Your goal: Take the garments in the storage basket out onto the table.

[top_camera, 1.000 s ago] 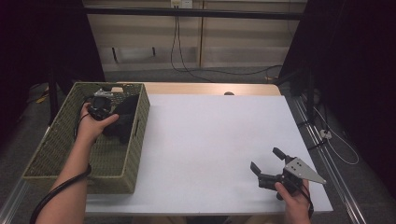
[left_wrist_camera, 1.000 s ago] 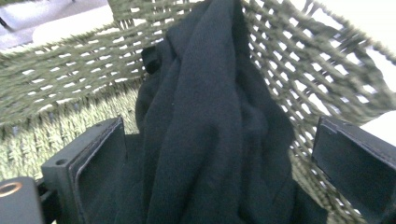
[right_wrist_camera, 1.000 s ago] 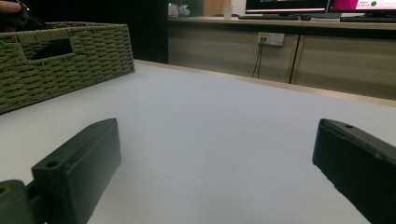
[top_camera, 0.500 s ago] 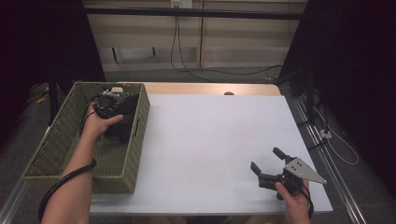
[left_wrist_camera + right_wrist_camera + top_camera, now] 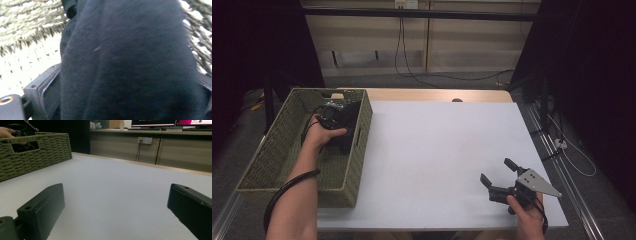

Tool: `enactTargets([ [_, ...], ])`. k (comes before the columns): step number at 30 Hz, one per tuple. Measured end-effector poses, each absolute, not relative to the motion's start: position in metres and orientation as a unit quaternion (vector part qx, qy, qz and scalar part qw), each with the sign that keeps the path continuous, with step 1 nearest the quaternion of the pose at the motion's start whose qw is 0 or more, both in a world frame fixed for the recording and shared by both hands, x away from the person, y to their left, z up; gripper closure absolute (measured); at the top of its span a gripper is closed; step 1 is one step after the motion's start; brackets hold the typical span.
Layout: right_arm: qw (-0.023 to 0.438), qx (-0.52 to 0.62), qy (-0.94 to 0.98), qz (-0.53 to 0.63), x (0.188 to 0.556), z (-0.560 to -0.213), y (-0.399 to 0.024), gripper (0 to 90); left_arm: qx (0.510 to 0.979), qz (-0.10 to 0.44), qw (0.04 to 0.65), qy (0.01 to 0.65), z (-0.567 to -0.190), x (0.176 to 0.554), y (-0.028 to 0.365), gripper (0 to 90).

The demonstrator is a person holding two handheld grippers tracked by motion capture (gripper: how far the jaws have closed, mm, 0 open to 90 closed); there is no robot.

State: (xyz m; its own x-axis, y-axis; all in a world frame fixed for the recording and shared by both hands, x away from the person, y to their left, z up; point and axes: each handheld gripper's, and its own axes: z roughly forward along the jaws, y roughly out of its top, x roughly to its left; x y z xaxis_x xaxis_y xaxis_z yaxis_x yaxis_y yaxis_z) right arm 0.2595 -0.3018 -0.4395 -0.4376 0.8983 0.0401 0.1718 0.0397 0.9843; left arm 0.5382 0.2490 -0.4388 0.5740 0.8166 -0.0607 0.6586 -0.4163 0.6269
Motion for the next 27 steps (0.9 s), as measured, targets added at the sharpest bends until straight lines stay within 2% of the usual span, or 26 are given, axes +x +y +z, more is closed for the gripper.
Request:
enactTargets([
  [12,0.327,0.414,0.646,0.551,0.2606,-0.4402,-0.3007,0.1,0.837,0.132,0.306,0.434,-0.4495,0.5385,0.2466,4.1],
  [19,0.327,0.413,0.647,0.551,0.2608,-0.4401,-0.2998,0.2,0.834,0.126,0.311,0.438,-0.4485,0.537,0.2473,11.2],
  [20,0.327,0.413,0.647,0.55,0.2611,-0.4403,-0.3001,0.2,0.833,0.121,0.316,0.439,-0.4465,0.5356,0.248,21.4],
  [24,0.328,0.415,0.647,0.549,0.2611,-0.4405,-0.3014,0.2,0.827,0.119,0.316,0.45,-0.4457,0.5341,0.2491,27.6],
  [27,0.328,0.416,0.646,0.549,0.2609,-0.4404,-0.3014,0.2,0.82,0.107,0.315,0.467,-0.4416,0.5335,0.2496,39.5],
])
